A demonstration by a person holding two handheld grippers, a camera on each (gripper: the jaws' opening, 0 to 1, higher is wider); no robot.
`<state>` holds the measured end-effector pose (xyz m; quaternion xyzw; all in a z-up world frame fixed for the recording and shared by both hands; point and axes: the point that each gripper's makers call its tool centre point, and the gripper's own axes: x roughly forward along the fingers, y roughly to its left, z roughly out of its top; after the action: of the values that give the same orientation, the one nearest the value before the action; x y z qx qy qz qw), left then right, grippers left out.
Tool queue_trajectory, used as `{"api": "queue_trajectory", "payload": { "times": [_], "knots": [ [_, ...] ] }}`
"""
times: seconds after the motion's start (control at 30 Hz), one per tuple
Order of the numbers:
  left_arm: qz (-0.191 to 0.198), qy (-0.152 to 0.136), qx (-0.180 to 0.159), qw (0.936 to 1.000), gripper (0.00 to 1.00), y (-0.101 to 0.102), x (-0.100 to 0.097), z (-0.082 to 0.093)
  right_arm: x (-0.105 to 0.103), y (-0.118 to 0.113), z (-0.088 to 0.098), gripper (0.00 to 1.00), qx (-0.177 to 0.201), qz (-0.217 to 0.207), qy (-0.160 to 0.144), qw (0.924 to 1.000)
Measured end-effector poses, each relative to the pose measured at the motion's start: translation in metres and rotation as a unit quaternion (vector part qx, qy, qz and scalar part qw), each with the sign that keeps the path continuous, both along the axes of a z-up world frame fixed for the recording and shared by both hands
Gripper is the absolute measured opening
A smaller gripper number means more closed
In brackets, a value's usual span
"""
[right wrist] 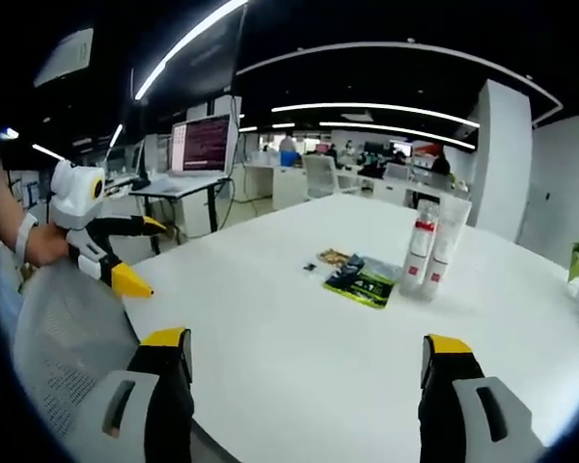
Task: Arrange the skincare products in the storage area until every visible bottle or jar stands upright without overlapping.
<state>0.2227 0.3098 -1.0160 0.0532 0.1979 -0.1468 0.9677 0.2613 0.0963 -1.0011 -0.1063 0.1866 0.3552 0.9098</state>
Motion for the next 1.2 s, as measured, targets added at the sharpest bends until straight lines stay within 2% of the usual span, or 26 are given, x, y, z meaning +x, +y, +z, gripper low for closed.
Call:
{"api": "queue_trajectory", "payload": {
  "times": [0.1,0.43,0.7,0.8,0.93,1.07,1.2],
  "knots": [
    [-0.002,0.005,0.008,1.0,0.99,-0.0006,-0.0005,-0.0026,0.0,-0.0002,-0.0036,0.98,-0.002,0.0,0.009,1.0],
    [0.003,0.008,0.012,0.9999,0.99,0.002,-0.0004,-0.0032,-0.0004,-0.001,-0.0008,0.98,-0.003,0.001,0.0,1.0],
    [0.006,0.001,0.01,0.9999,0.99,0.0018,0.0002,-0.0006,0.0,-0.0023,-0.0076,0.97,-0.014,0.003,0.009,0.9998],
    [0.001,0.015,0.02,0.9997,0.99,0.0002,-0.0009,-0.0071,-0.0013,-0.0015,-0.0065,0.97,-0.011,0.005,0.01,0.9999],
    [0.003,0.009,0.019,0.9998,0.97,0.0021,-0.0007,-0.0043,-0.001,-0.0032,-0.0034,0.96,-0.009,0.002,0.002,1.0],
    [-0.003,0.02,0.023,0.9995,0.97,-0.0003,-0.0016,-0.0094,-0.003,0.0008,-0.009,0.96,-0.016,0.012,0.014,0.9997],
    [0.0,0.017,0.026,0.9995,0.97,0.0013,-0.0016,-0.0079,-0.0018,-0.0026,-0.0034,0.96,-0.01,0.006,0.003,0.9999]
  ]
}}
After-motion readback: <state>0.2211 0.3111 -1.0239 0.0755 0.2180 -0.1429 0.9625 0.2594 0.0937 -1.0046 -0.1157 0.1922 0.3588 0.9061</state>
